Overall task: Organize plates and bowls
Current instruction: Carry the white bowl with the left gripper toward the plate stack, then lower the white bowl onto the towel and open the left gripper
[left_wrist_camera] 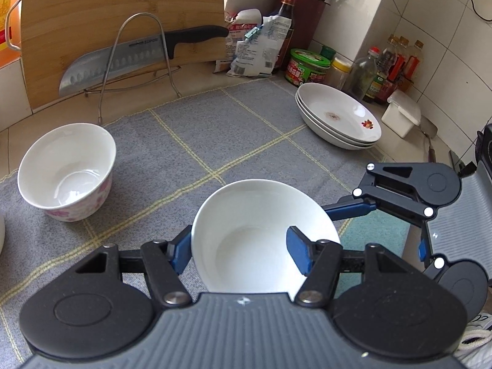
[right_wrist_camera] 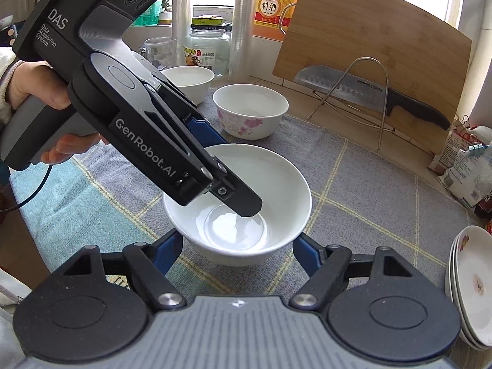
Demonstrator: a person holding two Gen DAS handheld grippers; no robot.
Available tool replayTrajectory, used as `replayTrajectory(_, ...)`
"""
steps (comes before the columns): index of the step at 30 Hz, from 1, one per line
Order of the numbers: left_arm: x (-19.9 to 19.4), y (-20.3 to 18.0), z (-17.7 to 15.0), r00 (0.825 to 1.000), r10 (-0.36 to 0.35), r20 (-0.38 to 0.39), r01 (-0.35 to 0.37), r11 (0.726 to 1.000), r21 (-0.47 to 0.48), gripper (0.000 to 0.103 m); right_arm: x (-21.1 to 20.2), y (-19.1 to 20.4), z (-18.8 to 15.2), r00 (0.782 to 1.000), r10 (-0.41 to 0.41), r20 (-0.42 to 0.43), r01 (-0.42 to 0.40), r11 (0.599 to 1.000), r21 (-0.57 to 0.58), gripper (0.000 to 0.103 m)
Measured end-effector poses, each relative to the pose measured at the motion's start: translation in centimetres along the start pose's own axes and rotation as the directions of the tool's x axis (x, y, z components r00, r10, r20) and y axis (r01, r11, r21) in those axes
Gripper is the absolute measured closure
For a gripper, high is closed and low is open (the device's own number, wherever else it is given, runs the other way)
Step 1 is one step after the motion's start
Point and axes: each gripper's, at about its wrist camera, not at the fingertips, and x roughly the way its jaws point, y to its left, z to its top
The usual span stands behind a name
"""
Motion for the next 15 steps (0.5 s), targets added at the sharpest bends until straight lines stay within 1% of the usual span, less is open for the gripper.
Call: replayTrajectory(15,1.4,-0.3,0.0,0.999,-0.017,-0.027,0.017,1.0,-0.004,0.04,0.5,-0.6,-0.8,0.999,0.006,-0.035,-0.005,0.999,0.033,0.021)
